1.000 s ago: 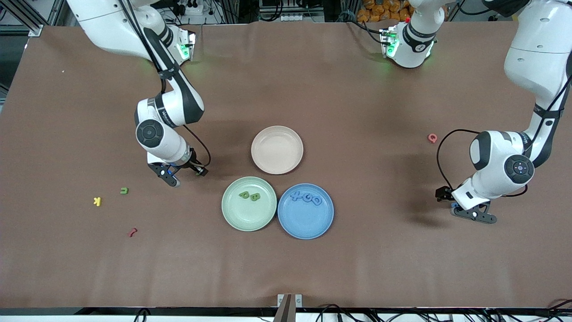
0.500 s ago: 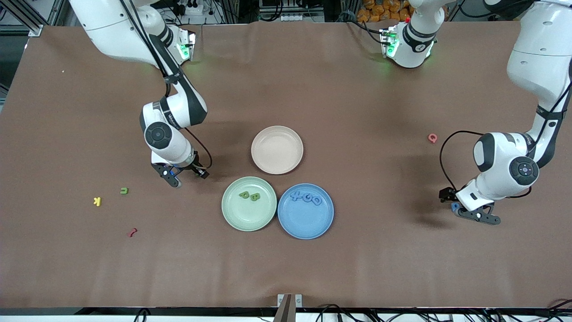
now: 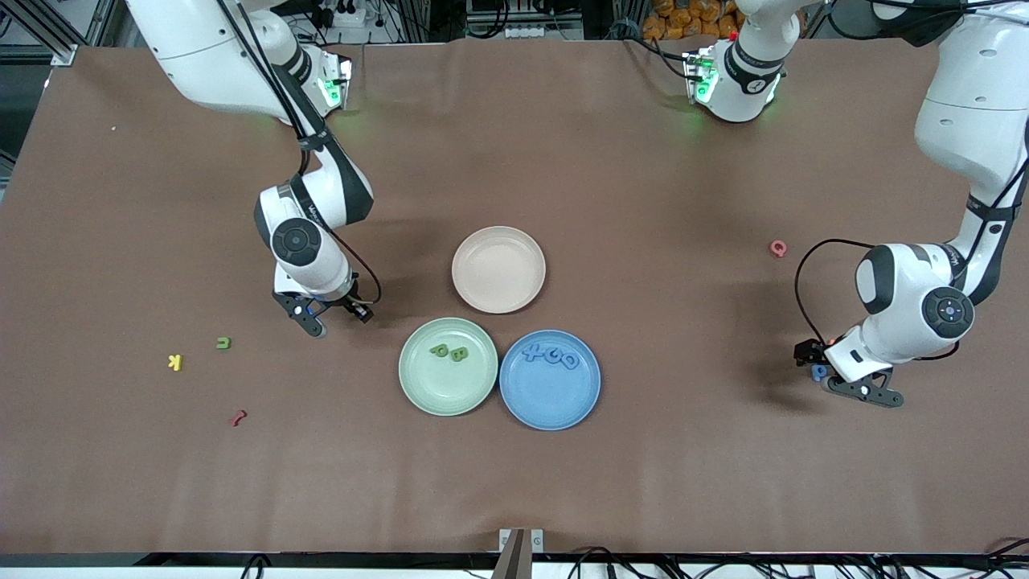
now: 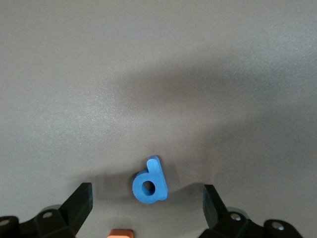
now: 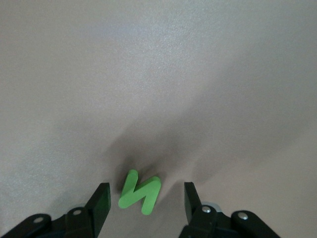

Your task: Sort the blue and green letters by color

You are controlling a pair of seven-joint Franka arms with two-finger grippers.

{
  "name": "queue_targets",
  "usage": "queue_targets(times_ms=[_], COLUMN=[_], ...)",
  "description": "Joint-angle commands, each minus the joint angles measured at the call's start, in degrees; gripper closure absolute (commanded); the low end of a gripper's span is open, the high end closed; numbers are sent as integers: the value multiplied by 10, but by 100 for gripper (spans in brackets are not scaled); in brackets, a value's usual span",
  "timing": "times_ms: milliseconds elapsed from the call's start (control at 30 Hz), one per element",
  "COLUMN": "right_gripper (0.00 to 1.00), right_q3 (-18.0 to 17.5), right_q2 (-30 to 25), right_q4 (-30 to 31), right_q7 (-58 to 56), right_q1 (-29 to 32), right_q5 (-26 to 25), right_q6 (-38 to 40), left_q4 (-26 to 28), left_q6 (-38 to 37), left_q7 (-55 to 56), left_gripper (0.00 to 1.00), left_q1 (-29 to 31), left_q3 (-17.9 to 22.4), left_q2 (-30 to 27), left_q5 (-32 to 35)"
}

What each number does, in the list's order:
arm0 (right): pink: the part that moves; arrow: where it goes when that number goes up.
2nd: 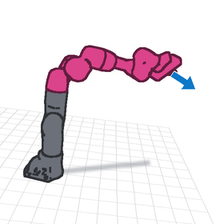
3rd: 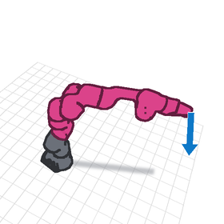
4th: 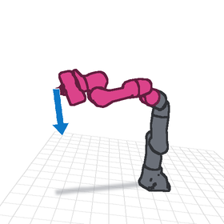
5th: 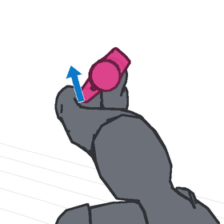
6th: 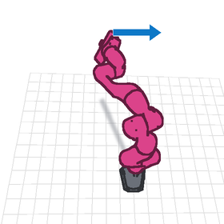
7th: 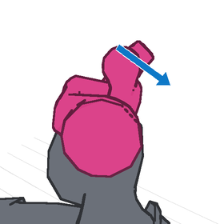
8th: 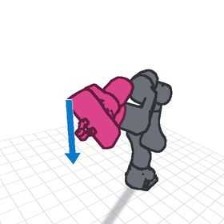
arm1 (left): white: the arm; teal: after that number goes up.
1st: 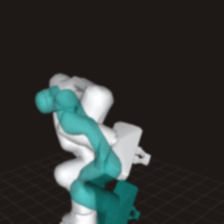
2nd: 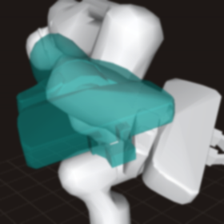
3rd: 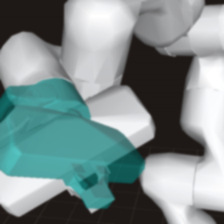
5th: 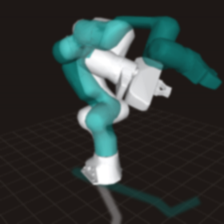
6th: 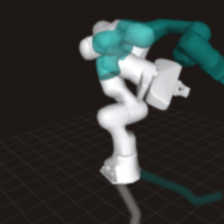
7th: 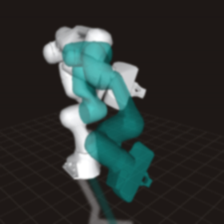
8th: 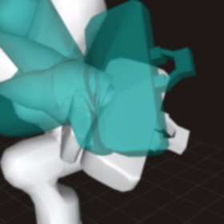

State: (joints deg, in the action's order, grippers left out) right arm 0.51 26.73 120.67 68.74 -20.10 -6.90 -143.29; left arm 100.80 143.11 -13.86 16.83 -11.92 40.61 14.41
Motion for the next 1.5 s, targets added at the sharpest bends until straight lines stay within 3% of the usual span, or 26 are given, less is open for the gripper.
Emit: queue_targets(times_ms=[0,267,433,567,633,800,1067,1333,1467], right_gripper=[34,36,56,91,100,100,100,100,100], right_q3=[-2,-2,-2,-2,-2,-2,-3,-6,-9], right_q2=[8,17,17,17,17,17,14,11,11], right_q4=[0,0,0,0,0,0,-6,-51,-74], right_q7=[17,17,17,13,12,10,3,4,5], right_q1=[7,9,9,8,7,7,8,5,4], right_q5=[-18,-18,-18,-18,-18,-18,-18,-15,-9], right_q6=[-21,-25,-25,-25,-25,-24,-16,51,78], left_q4=[-9,-9,-9,-10,-16,-27,-38,-40,-70], left_q6=[3,3,3,3,3,1,-1,0,0], left_q7=[-7,-6,-5,0,2,34,186,392,490], left_gripper=[17,74,99,100,100,100,100,100,100], left_q1=[8,8,8,6,4,-3,-26,-119,-159], left_q3=[-5,-6,-6,-6,-6,-17,-70,-72,-86], left_q2=[9,8,6,5,4,0,-1,-5,-1], left_q5=[8,6,6,6,6,4,4,5,5])
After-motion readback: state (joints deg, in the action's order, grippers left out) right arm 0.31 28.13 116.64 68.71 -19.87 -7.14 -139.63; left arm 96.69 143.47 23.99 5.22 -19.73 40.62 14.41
